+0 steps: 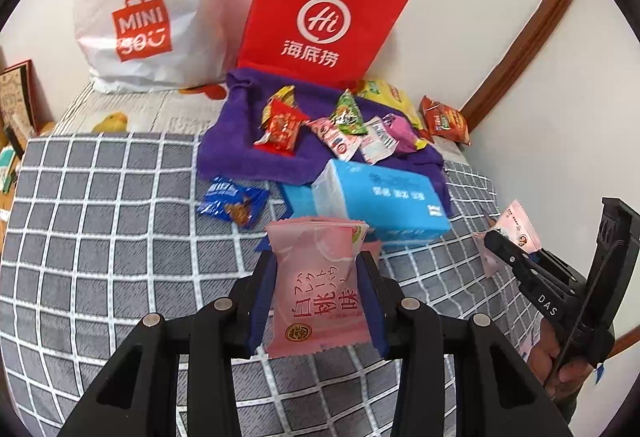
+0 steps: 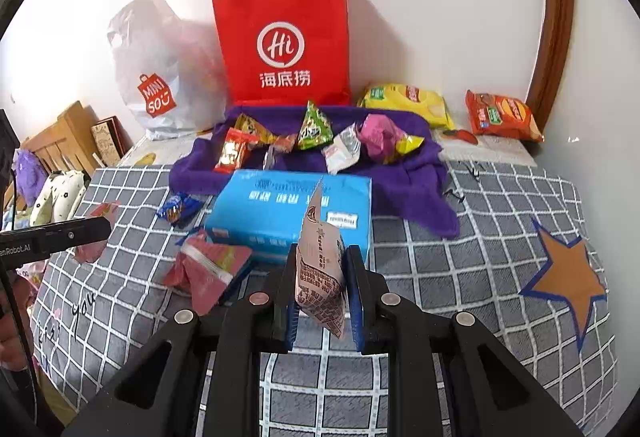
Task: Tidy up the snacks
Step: 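Carry the pink pastry in the left tool and white packet in the right over the towel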
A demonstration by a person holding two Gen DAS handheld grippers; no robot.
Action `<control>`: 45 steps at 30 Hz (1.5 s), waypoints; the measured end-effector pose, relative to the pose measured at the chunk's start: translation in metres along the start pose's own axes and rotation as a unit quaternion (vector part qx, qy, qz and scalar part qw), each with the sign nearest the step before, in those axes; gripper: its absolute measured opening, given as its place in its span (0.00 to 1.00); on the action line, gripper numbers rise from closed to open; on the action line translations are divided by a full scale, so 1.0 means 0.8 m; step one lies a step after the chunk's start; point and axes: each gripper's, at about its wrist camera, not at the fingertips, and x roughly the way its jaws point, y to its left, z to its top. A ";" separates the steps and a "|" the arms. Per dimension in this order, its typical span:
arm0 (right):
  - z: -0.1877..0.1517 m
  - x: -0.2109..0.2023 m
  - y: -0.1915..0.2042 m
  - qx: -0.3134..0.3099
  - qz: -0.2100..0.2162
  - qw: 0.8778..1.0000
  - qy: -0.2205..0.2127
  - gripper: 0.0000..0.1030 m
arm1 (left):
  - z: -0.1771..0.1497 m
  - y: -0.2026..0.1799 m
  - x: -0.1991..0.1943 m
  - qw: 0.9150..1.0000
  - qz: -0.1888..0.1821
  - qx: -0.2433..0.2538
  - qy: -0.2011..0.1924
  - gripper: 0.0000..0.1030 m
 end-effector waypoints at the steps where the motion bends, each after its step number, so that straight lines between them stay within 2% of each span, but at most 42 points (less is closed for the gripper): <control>1: 0.003 0.000 0.000 0.001 0.001 1.000 -0.001 0.20 | 0.003 -0.003 0.001 1.000 -0.001 0.002 0.000 0.37; 18: 0.069 0.011 -0.008 0.008 0.001 1.000 -0.012 0.20 | 0.067 -0.046 0.014 0.999 -0.022 0.028 -0.001 0.37; 24: 0.100 0.018 -0.007 0.005 0.018 1.000 -0.024 0.20 | 0.095 -0.047 0.012 0.999 -0.036 0.028 -0.016 0.37; 32: 0.140 0.042 -0.008 0.011 0.039 0.999 -0.022 0.20 | 0.128 -0.040 0.023 0.999 -0.032 0.020 -0.024 0.37; 45: 0.186 0.080 -0.004 -0.001 0.028 0.999 -0.028 0.20 | 0.182 -0.032 0.050 0.999 -0.023 0.019 -0.028 0.37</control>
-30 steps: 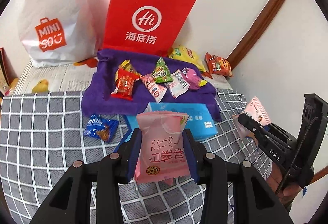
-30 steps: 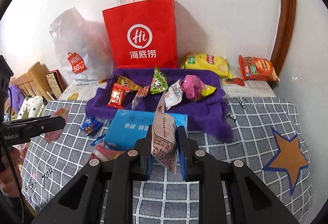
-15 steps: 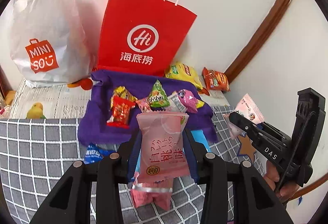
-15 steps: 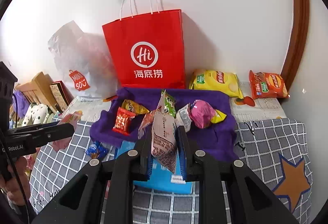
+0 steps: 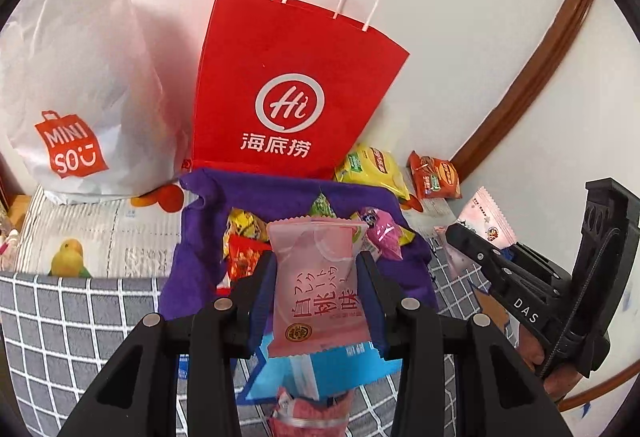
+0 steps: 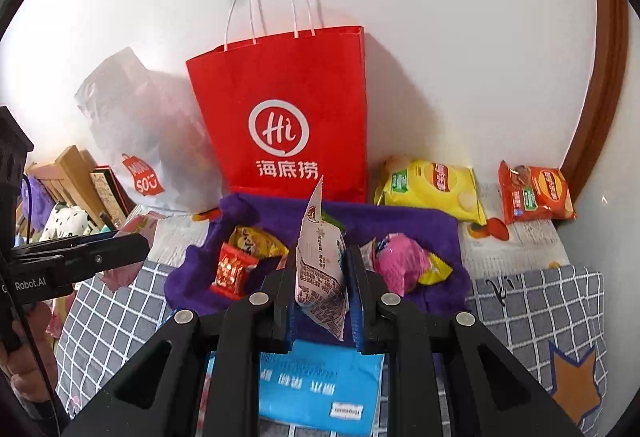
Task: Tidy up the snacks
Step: 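Carry the pink pastry in the left tool and white packet in the right over the towel, then lower both packets onto the purple towel and open both tools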
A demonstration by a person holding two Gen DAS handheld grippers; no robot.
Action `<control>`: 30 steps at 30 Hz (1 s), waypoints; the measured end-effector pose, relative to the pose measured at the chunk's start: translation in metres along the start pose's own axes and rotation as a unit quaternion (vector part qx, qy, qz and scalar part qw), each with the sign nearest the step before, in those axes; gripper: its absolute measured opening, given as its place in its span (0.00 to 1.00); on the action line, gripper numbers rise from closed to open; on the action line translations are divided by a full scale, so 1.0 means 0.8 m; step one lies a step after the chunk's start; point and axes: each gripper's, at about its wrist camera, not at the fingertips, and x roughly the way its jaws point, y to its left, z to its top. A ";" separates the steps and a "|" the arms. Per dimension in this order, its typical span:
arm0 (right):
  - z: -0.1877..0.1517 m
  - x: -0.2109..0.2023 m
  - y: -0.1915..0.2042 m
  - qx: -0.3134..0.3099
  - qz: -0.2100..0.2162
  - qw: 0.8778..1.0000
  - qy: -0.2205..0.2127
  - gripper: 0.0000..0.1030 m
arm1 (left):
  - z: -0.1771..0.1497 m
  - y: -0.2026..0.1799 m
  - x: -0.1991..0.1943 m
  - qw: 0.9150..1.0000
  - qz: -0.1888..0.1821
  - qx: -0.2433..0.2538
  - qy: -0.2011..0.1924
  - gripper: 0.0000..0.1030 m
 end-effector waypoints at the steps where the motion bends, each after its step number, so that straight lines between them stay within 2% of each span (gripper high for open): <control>1: 0.003 0.002 0.000 0.000 0.000 1.000 0.000 0.20 | 0.004 0.001 0.003 1.000 -0.001 0.000 0.000 0.37; 16: 0.035 0.044 -0.015 -0.003 -0.018 1.000 -0.001 0.20 | 0.052 0.010 0.046 1.000 0.001 0.008 0.008 0.37; 22: 0.037 0.070 -0.025 -0.002 -0.018 1.000 0.009 0.20 | 0.059 0.015 0.066 1.000 0.002 0.009 0.014 0.37; 30: 0.029 0.107 -0.028 -0.013 -0.020 0.999 0.037 0.20 | 0.053 0.034 0.106 0.999 -0.001 0.001 0.042 0.37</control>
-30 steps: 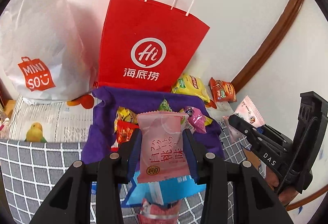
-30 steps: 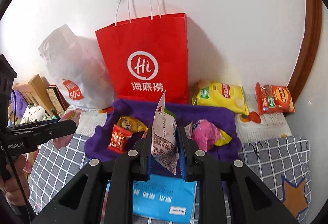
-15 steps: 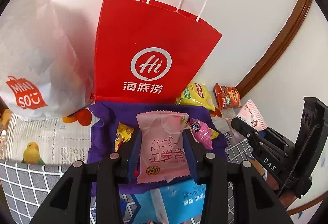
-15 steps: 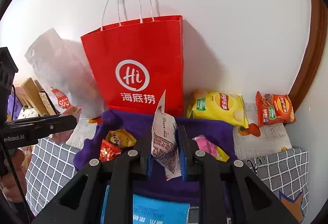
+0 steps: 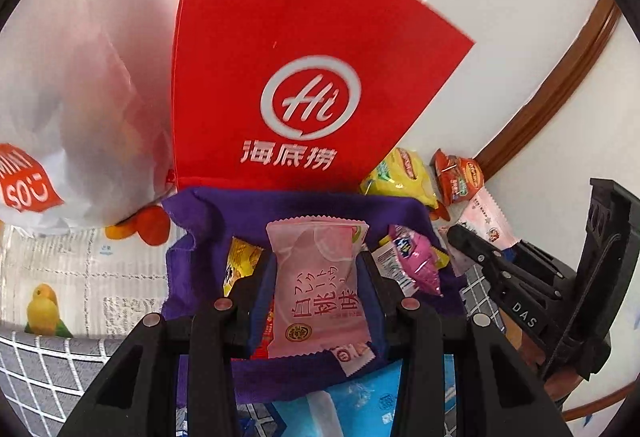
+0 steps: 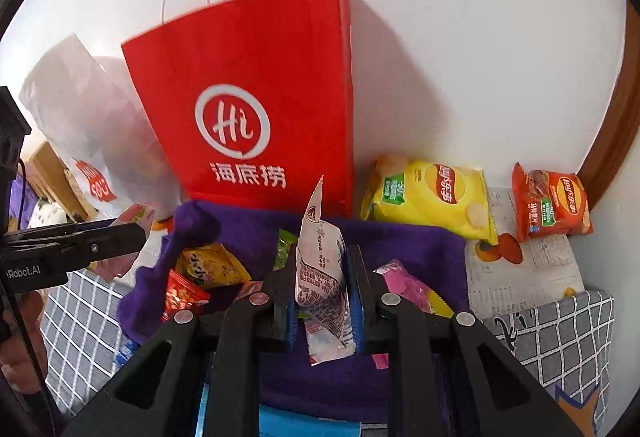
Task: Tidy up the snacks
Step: 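Lower both packets onto the purple towel and open both tools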
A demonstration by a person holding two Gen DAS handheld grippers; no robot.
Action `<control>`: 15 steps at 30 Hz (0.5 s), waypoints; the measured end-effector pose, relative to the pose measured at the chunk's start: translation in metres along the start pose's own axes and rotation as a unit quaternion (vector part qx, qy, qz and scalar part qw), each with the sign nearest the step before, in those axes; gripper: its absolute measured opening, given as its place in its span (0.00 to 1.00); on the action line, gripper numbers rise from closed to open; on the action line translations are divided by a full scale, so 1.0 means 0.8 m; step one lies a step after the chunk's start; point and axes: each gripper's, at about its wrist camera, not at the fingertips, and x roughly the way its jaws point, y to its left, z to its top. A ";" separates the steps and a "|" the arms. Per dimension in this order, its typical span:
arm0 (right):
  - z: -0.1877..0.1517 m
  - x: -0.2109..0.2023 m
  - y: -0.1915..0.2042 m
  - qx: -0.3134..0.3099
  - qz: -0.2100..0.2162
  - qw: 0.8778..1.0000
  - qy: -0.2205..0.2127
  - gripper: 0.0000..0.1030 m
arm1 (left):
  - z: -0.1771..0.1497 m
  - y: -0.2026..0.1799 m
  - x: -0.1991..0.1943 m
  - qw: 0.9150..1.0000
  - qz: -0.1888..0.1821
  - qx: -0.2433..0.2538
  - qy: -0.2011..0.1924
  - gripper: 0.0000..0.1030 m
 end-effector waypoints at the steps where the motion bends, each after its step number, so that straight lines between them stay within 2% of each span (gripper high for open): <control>1: -0.001 0.005 -0.001 -0.003 -0.002 1.000 0.004 0.20 | 0.000 0.003 0.008 1.000 0.004 -0.002 0.009 0.37; 15: -0.015 0.046 -0.019 -0.011 -0.026 0.998 0.054 0.20 | -0.004 0.016 0.042 0.999 0.020 -0.008 0.046 0.37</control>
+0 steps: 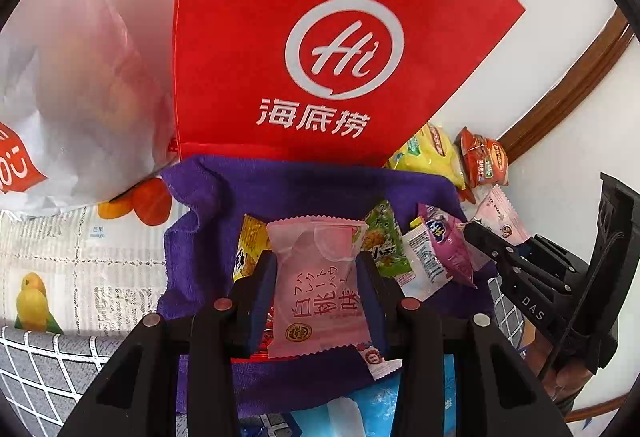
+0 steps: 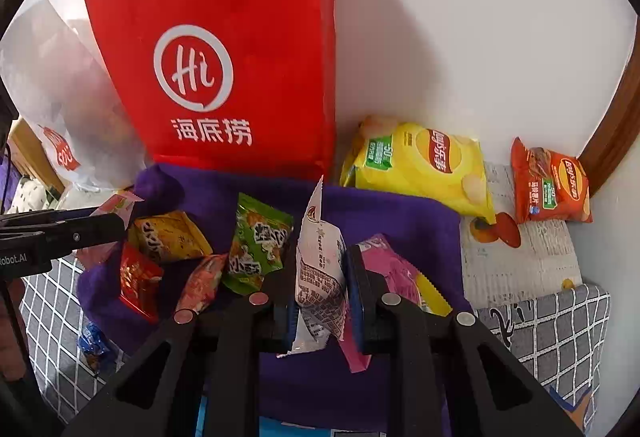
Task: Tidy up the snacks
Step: 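Lower both packets onto the purple towel and open both tools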
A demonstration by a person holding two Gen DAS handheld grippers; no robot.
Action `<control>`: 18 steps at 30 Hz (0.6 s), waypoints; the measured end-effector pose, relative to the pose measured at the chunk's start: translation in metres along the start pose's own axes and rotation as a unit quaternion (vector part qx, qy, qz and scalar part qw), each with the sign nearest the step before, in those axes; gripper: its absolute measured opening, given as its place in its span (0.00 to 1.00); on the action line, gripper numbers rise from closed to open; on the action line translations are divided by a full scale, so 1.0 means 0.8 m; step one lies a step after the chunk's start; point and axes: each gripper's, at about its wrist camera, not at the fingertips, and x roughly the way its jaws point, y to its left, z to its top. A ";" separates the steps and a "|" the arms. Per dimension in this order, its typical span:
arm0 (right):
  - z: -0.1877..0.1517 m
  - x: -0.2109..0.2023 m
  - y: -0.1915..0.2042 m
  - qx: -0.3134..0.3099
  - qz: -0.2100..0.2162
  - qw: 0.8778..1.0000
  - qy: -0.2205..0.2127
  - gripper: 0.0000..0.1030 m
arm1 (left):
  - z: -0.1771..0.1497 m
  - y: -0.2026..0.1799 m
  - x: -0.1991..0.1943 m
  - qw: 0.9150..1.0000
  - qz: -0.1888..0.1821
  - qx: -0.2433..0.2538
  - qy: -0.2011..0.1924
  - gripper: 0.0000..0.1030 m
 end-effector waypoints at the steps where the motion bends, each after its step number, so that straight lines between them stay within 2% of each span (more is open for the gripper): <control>1: -0.001 0.001 -0.001 -0.001 -0.001 1.000 0.001 0.20 | 0.000 0.000 0.001 1.000 0.000 0.000 0.002 0.37; 10: -0.005 0.016 0.000 -0.008 -0.012 1.000 0.022 0.21 | -0.002 -0.004 0.014 1.000 0.001 0.005 0.021 0.38; 18: -0.006 0.017 0.007 -0.024 -0.017 0.999 0.022 0.21 | -0.005 -0.008 0.026 1.000 0.003 0.010 0.029 0.38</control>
